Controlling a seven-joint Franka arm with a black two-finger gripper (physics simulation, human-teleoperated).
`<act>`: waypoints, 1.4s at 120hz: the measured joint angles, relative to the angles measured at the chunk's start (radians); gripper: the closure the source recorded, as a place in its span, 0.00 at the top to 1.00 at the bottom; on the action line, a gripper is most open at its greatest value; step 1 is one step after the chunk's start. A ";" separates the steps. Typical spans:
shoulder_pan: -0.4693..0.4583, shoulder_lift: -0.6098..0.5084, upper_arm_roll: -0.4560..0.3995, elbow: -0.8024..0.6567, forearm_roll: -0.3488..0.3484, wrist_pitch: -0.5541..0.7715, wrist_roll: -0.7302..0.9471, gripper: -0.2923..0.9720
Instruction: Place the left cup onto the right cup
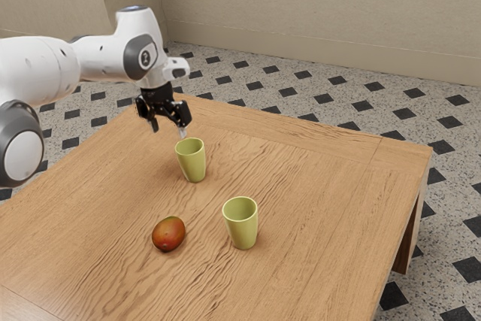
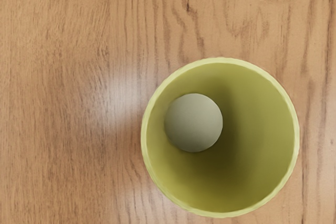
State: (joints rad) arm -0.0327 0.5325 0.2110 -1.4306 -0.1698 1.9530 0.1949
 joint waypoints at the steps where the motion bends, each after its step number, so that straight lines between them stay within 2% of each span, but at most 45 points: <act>1: 0.000 0.000 -0.006 0.003 0.000 0.001 0.000 0.76; 15: -0.007 0.038 -0.052 0.061 -0.001 0.013 -0.005 0.75; 28: -0.010 0.112 -0.059 0.140 -0.003 0.014 -0.009 0.75; 46: -0.006 0.171 -0.061 0.160 -0.008 0.016 -0.013 0.75; 104: -0.004 0.180 -0.079 0.126 -0.021 0.022 -0.026 0.74; 116: -0.004 0.178 -0.079 0.120 -0.022 0.023 -0.031 0.66; 131: -0.003 0.172 -0.079 0.102 -0.021 0.024 -0.040 0.43; 141: -0.003 0.172 -0.078 0.099 -0.021 0.024 -0.046 0.32; 168: -0.004 0.168 -0.073 0.093 -0.019 0.022 -0.061 0.19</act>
State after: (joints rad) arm -0.0365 0.7004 0.1380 -1.3378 -0.1887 1.9748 0.1334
